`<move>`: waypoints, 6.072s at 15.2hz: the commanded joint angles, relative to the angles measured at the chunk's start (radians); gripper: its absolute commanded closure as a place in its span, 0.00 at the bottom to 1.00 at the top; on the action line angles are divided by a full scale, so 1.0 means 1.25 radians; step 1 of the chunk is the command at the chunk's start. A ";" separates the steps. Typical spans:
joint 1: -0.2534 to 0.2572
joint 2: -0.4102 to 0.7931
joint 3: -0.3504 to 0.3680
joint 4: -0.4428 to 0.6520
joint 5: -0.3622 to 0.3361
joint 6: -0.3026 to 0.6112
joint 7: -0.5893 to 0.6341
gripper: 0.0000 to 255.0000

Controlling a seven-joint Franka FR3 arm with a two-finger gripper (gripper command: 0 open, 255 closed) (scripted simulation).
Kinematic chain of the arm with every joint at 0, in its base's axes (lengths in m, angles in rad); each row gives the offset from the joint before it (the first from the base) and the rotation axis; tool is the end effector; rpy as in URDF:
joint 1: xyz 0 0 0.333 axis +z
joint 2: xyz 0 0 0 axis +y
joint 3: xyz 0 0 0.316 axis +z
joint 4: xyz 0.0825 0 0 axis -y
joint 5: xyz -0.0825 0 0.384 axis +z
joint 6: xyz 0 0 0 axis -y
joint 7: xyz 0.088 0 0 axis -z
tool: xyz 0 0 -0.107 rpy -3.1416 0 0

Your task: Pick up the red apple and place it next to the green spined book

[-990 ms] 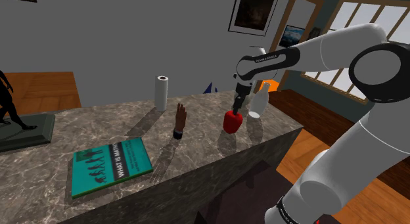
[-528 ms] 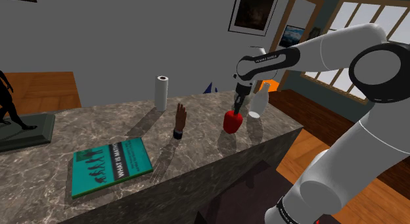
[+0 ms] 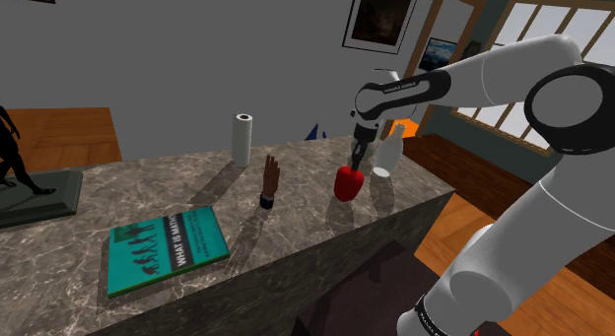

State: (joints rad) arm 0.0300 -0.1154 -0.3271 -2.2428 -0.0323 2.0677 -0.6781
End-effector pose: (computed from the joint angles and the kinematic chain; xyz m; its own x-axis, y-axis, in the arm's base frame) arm 0.4743 -0.1489 0.4084 0.9195 0.3906 -0.0448 0.3885 -0.9202 -0.0485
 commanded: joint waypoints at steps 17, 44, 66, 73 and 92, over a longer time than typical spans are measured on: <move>0.002 -0.055 0.010 0.137 -0.013 -0.190 0.013 1.00; 0.055 -0.020 0.079 0.393 0.016 -0.413 0.121 1.00; 0.233 0.337 0.251 0.847 0.065 -0.502 0.473 1.00; 0.270 0.448 0.267 0.980 0.062 -0.522 0.526 1.00; 0.271 0.386 0.267 0.678 0.063 -0.282 0.515 1.00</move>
State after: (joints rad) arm 0.3676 0.3655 0.0057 -1.3828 0.0460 1.7007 -0.0346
